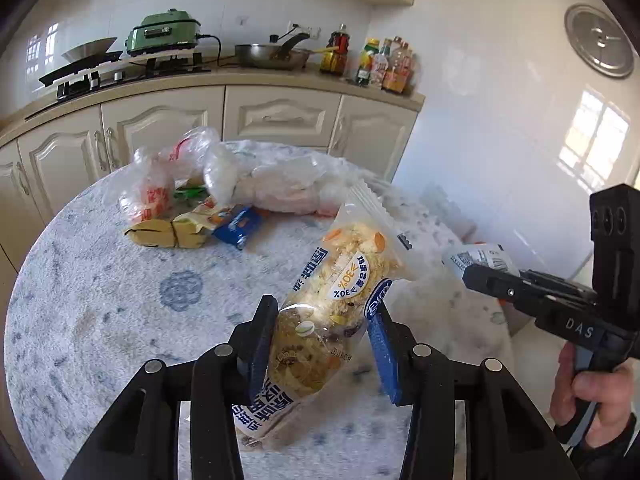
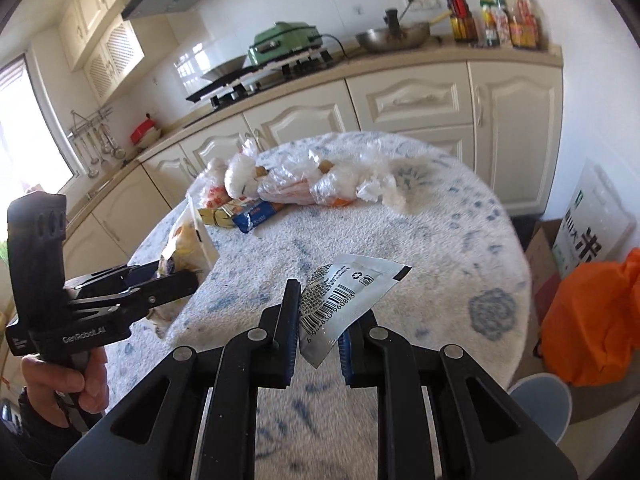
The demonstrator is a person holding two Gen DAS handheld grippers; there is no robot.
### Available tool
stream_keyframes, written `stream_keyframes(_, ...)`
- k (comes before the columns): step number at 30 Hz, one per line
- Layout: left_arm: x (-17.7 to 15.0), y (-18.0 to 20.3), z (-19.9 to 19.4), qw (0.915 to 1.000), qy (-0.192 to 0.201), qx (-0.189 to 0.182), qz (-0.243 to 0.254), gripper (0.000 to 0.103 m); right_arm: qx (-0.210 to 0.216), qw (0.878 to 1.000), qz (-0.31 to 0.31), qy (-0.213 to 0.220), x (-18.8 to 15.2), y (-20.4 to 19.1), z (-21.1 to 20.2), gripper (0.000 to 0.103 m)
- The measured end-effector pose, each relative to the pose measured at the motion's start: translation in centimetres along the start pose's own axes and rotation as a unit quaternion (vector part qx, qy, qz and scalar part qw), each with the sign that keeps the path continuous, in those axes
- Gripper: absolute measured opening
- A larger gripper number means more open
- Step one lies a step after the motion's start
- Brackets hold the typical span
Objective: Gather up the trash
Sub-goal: 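Lift the snack packet and barcode wrapper off the table, then carry the noodle packet with left tool while right tool carries the wrapper to the bin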
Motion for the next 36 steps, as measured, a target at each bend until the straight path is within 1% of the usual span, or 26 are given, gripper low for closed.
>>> stream_keyframes(6,0.5,1.2,-0.4,0.9997,0.022,-0.007,-0.001,0.039,-0.014,1.0,-0.004,0.015,-0.1,0.5,-1.8,0.017)
stream_keyframes(17,1.7,3.5,-1.0,0.9979,0.064,-0.008,0.009,0.035,-0.016,0.999,0.002,0.034,0.6,1.7,-3.7,0.017)
stream_keyframes(20,1.9,4.1,-1.4,0.9971,0.075,-0.013,0.009,0.034,-0.018,0.999,0.007,0.038,0.6,2.1,-4.2,0.017)
stream_keyframes(25,2.1,5.4,-1.8,0.9954,0.092,-0.016,0.019,0.034,-0.027,0.998,0.015,0.048,0.8,3.2,-5.3,0.017)
stream_keyframes(28,2.4,6.6,-2.0,0.9943,0.102,-0.02,0.025,0.034,-0.032,0.998,0.018,0.056,1.0,3.8,-6.1,0.017)
stream_keyframes(33,3.3,9.8,-1.8,0.9919,0.111,-0.037,0.051,0.034,-0.05,0.996,0.026,0.075,1.1,5.2,-8.4,0.017)
stream_keyframes(36,3.9,12.0,-1.3,0.9901,0.111,-0.06,0.062,0.034,-0.066,0.994,0.034,0.087,1.0,6.7,-10.1,0.017)
Point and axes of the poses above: each gripper's, at about its wrist camera, not at the fingertips, and z roughly the way its jaws point, y to its right, x to its top, the point moved 1 cm from there along z, roughly the way its jaws point, and after that the axes turned 1 degree about -x, right-handed, at the moved point
